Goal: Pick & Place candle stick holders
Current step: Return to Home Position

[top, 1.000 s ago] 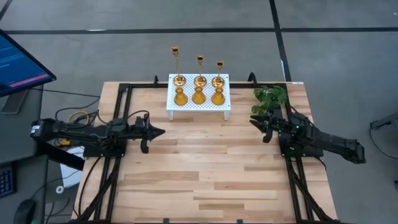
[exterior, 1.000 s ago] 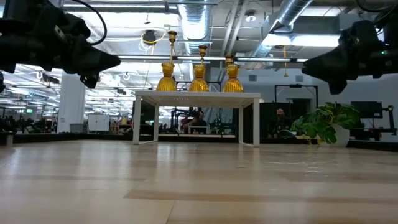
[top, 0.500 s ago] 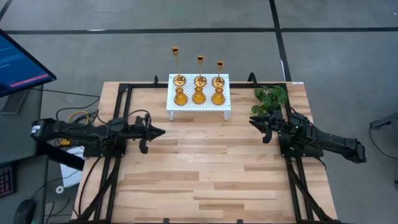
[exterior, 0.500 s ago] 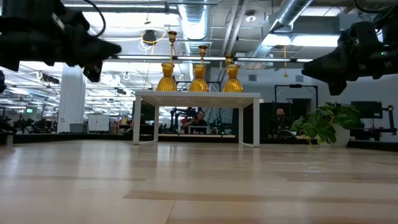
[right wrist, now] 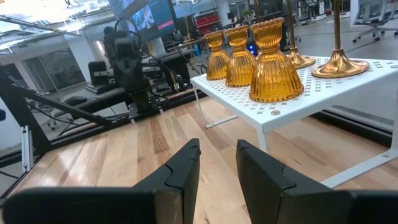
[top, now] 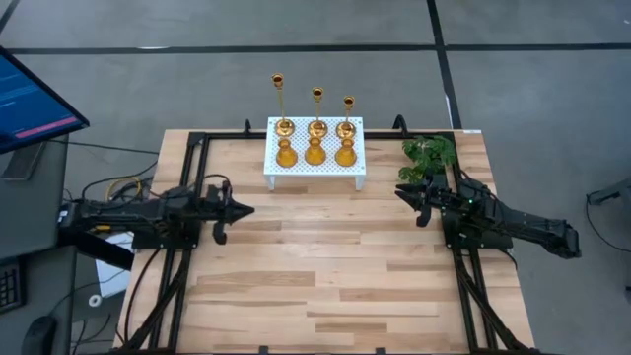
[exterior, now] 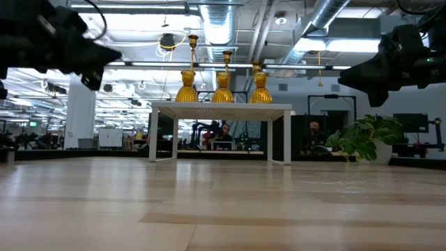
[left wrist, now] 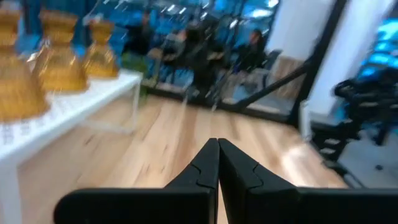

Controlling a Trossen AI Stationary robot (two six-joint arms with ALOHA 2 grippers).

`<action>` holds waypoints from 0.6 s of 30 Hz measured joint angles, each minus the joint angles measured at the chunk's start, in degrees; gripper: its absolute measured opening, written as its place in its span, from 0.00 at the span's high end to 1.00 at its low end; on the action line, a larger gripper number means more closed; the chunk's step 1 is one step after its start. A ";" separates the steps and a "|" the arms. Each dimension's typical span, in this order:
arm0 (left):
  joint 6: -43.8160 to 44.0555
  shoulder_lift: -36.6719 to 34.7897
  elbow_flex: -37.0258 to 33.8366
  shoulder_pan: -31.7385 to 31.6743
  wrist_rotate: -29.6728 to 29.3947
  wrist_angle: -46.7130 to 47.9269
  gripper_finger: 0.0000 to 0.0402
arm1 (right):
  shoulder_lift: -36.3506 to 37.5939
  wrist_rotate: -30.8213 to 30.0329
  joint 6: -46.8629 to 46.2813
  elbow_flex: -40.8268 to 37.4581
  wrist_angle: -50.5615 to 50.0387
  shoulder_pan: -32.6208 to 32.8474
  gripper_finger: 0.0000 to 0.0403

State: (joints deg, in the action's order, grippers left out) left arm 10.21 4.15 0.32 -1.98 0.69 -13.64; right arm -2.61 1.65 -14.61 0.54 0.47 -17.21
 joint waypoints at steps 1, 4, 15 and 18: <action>-0.41 -1.49 0.02 -0.01 1.06 1.05 0.99 | 0.00 0.00 0.00 0.00 0.00 0.00 0.76; -0.72 -4.23 0.18 0.00 2.60 6.28 0.99 | 0.00 -0.04 0.00 0.00 -0.01 0.00 0.76; -3.03 -3.23 0.43 0.00 3.87 8.57 0.98 | 0.00 -0.24 0.00 0.00 -0.02 0.00 0.76; -3.10 -2.14 0.37 0.00 3.87 8.58 0.98 | 0.00 -0.24 0.00 0.00 -0.02 0.00 0.76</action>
State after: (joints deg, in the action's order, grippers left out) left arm 7.11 2.01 0.69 -1.98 4.56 -5.05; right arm -2.61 1.41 -14.61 0.54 0.45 -17.22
